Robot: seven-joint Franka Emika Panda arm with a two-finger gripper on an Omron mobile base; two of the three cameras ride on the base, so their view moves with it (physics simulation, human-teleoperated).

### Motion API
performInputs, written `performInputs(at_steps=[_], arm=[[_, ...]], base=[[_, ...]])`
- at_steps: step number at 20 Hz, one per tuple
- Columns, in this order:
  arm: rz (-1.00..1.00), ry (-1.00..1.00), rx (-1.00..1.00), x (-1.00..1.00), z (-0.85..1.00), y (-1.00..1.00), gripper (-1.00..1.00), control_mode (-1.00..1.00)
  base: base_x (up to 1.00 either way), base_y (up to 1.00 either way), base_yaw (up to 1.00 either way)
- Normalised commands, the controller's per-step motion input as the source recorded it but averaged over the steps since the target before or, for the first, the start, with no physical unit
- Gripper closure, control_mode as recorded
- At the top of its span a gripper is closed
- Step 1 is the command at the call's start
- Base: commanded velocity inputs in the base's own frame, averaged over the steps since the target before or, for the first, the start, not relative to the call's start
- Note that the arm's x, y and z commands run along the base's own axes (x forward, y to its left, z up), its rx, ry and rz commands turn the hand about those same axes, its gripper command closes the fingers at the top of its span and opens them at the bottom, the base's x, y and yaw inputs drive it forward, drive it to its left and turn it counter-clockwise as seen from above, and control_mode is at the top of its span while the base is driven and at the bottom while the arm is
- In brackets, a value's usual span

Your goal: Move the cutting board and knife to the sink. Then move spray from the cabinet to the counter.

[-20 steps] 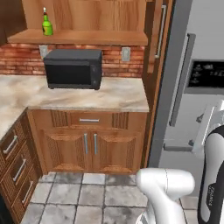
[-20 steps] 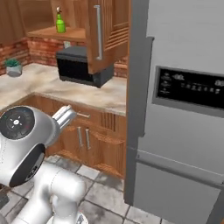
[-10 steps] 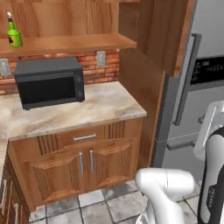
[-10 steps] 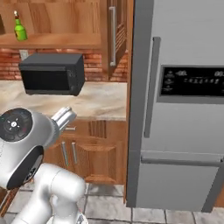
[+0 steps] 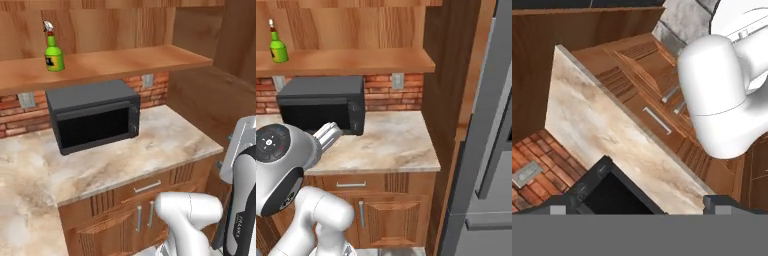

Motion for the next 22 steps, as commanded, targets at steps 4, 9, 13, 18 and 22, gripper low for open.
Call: performInputs(at_steps=[4, 9, 13, 18, 22], arm=[[0.00, 0.00, 0.00, 0.00, 0.00, 0.00, -1.00, 1.00], [0.00, 0.00, 0.00, 0.00, 0.00, 0.00, -1.00, 1.00], [0.00, 0.00, 0.00, 0.00, 0.00, 0.00, -1.00, 1.00], [0.00, 0.00, 0.00, 0.00, 0.00, 0.00, -1.00, 1.00], [0.00, 0.00, 0.00, 0.00, 0.00, 0.00, -1.00, 1.00]], base=[[0.85, 0.97, -0.10], [0.83, 0.94, -0.05], [0.10, 0.16, 0.12], [-0.12, 0.04, 0.34], [-0.04, 0.08, 0.26]])
